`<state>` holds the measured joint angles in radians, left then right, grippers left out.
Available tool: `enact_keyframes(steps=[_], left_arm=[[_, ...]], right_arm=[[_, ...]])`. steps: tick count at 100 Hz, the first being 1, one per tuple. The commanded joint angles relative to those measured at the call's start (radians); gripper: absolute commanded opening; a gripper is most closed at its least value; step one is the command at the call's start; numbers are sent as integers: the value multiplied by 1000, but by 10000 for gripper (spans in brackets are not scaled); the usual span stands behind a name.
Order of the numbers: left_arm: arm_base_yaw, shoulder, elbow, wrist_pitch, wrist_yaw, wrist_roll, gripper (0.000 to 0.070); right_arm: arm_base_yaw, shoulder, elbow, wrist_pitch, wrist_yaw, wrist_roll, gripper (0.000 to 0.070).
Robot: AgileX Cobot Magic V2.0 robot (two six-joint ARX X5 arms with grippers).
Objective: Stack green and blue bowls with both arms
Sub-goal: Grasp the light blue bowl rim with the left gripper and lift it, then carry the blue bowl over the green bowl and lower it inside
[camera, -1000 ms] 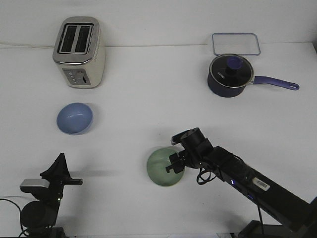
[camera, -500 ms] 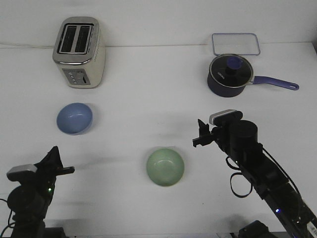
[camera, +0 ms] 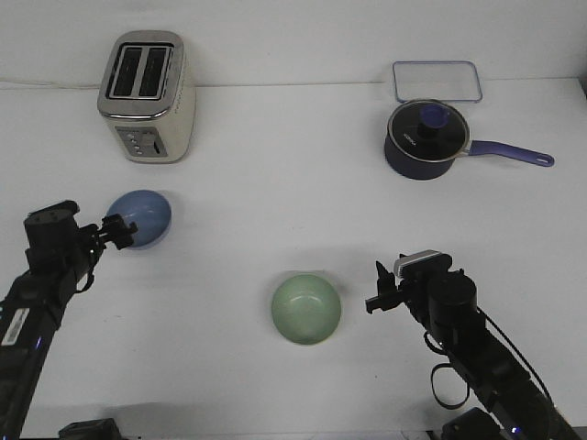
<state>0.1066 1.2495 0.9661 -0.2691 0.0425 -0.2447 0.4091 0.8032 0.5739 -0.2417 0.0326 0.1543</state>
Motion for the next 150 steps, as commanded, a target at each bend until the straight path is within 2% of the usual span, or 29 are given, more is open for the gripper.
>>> enact_keyframes(steps=[1, 48, 54, 58, 70, 71, 74, 89, 115, 132, 150], left_arm=[[11, 56, 45, -3, 8, 17, 615], [66, 399, 222, -127, 10, 98, 599], [66, 418, 222, -127, 10, 98, 519], [66, 425, 222, -127, 10, 97, 429], [66, 426, 222, -122, 10, 98, 10], [66, 426, 222, -122, 10, 98, 0], [66, 426, 222, -122, 10, 98, 17], [66, 421, 226, -152, 24, 98, 15], [29, 251, 271, -201, 235, 98, 15], [-42, 74, 285, -229, 386, 94, 15], [-216, -16, 285, -314, 411, 107, 15]], right_arm=[[2, 1, 2, 13, 5, 10, 334], [2, 2, 2, 19, 5, 9, 334], [2, 2, 2, 19, 5, 9, 334], [2, 2, 2, 19, 5, 9, 334], [2, 2, 2, 18, 5, 10, 334], [2, 2, 2, 18, 5, 10, 334], [2, 2, 2, 18, 5, 10, 334], [2, 2, 2, 19, 5, 10, 334], [2, 2, 2, 22, 5, 14, 334], [2, 2, 2, 23, 5, 16, 334], [3, 2, 2, 23, 0, 30, 334]])
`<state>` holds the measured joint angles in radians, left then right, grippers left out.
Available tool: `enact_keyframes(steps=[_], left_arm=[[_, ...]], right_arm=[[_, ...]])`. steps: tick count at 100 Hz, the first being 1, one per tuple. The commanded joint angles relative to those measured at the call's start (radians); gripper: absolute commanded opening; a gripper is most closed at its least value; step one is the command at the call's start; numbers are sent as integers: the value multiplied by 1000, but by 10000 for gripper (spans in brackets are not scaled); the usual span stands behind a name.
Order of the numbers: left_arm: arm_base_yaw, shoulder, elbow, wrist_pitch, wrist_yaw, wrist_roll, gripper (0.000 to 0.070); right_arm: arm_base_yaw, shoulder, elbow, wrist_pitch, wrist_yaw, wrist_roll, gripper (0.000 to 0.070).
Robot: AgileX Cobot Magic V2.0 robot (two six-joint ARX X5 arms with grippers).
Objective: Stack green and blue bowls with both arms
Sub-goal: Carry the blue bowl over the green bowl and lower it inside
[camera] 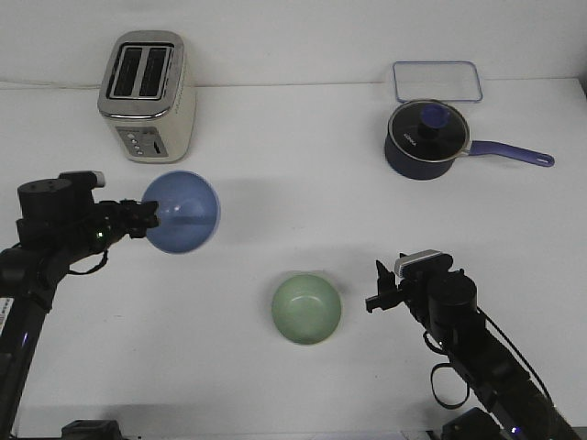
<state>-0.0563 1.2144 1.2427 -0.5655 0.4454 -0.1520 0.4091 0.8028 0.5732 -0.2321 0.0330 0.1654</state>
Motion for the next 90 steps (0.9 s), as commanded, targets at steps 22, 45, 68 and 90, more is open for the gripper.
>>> enact_keyframes(steps=[22, 45, 68, 90], left_arm=[[-335, 76, 7, -35, -6, 20, 15], [-563, 258, 7, 2, -57, 48, 15], [-648, 383, 7, 58, -111, 66, 15], [-657, 395, 7, 100, -148, 85, 15]], right_arm=[[3, 2, 2, 13, -7, 21, 334], [3, 2, 2, 13, -7, 21, 334], [3, 2, 2, 10, -6, 21, 334], [3, 2, 2, 10, -6, 21, 334]])
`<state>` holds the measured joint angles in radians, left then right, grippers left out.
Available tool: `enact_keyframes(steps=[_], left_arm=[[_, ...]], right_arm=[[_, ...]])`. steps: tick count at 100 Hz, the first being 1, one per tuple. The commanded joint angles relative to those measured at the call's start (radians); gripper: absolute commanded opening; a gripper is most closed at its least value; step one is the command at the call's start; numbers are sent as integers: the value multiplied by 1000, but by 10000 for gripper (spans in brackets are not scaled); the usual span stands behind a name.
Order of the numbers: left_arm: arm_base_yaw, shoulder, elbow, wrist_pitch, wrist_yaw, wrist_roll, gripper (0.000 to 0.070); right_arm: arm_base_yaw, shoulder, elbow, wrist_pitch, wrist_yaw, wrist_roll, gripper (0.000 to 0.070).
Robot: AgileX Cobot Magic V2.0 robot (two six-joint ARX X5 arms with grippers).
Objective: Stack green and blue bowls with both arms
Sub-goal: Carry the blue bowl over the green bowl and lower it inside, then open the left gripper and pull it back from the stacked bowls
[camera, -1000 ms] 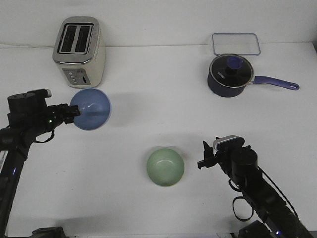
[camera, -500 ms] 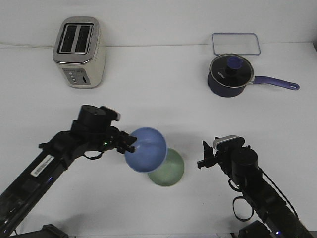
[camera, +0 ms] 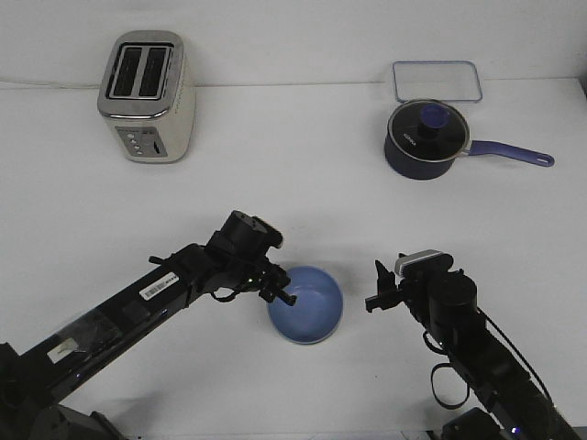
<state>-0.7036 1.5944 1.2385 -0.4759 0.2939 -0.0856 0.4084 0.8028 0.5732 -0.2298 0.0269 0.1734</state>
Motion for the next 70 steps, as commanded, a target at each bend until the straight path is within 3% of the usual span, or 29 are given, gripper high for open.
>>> enact_keyframes(steps=[1, 11, 24, 31, 45, 70], left_arm=[[-10, 15, 12, 11, 3, 19, 15], [-10, 15, 12, 16, 36, 19, 45], [-10, 13, 12, 35, 82, 9, 308], [-3, 2, 12, 41, 81, 2, 387], [33, -68, 12, 59, 47, -2, 390], [200, -319, 12, 127, -241, 76, 387]], right_arm=[[3, 2, 2, 8, 0, 13, 334], [3, 2, 2, 8, 0, 13, 334], [3, 2, 2, 8, 0, 13, 334], [3, 2, 2, 8, 0, 13, 334], [3, 2, 2, 8, 11, 8, 334], [3, -23, 2, 14, 53, -20, 334]])
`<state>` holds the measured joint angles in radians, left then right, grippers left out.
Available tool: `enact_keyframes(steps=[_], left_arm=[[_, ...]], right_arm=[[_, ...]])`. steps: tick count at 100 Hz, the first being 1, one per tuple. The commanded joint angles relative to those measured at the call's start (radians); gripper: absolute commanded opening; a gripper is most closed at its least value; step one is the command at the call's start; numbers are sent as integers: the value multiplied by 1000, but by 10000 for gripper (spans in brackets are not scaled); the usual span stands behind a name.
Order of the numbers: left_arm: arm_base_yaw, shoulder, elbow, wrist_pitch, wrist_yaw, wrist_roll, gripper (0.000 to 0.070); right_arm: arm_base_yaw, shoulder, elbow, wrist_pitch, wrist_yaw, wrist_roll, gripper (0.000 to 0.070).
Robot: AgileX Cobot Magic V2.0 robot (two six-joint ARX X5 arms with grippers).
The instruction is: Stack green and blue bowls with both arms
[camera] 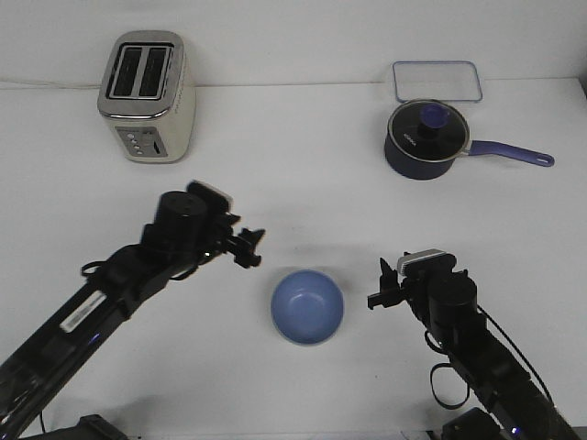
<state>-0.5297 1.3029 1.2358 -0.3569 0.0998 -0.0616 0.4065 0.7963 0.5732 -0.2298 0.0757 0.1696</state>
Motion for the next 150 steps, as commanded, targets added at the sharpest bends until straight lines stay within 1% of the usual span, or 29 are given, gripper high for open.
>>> enact_keyframes(steps=[1, 6, 9, 12, 16, 21, 26, 27, 32, 33, 36, 49, 55, 62, 73, 85, 150], left_arm=[[35, -37, 14, 10, -53, 55, 387], [88, -83, 14, 10, -73, 75, 379], [114, -101, 14, 7, -74, 80, 379], [145, -122, 12, 2, -74, 81, 374], [187, -152, 2, -3, -74, 84, 350], [237, -195, -34, 5, -74, 90, 264], [284, -249, -101, 44, -74, 92, 146], [292, -262, -117, 56, -74, 92, 121], [333, -332, -216, 126, -74, 95, 7], [340, -346, -237, 142, -74, 95, 0], [361, -394, -309, 203, -75, 95, 13], [437, -592, -631, 515, -75, 111, 11], [460, -660, -757, 652, -75, 109, 11], [481, -712, -851, 732, -86, 90, 12], [497, -738, -874, 713, -87, 62, 12], [497, -746, -873, 719, -86, 44, 13], [497, -752, -873, 721, -85, 47, 13]], right_arm=[[5, -21, 2, 15, 4, -18, 334], [5, -47, 2, 17, 5, -32, 332], [5, -66, 2, 16, 5, -35, 317], [4, -89, 2, 11, 6, -36, 287], [5, -123, 2, -5, 13, -36, 228], [5, -171, 0, -29, 36, -36, 132], [5, -219, -8, -53, 61, -38, 9], [5, -230, -11, -55, 64, -39, 0], [5, -285, -36, -55, 77, -40, 0], [5, -296, -42, -55, 79, -40, 0], [5, -333, -63, -47, 84, -39, 0], [4, -475, -164, 58, 92, -38, 0], [5, -524, -198, 89, 113, -35, 0], [5, -554, -210, 84, 147, -36, 0], [5, -562, -209, 81, 190, -36, 0], [5, -561, -209, 76, 188, -37, 0], [5, -560, -209, 79, 188, -39, 0]])
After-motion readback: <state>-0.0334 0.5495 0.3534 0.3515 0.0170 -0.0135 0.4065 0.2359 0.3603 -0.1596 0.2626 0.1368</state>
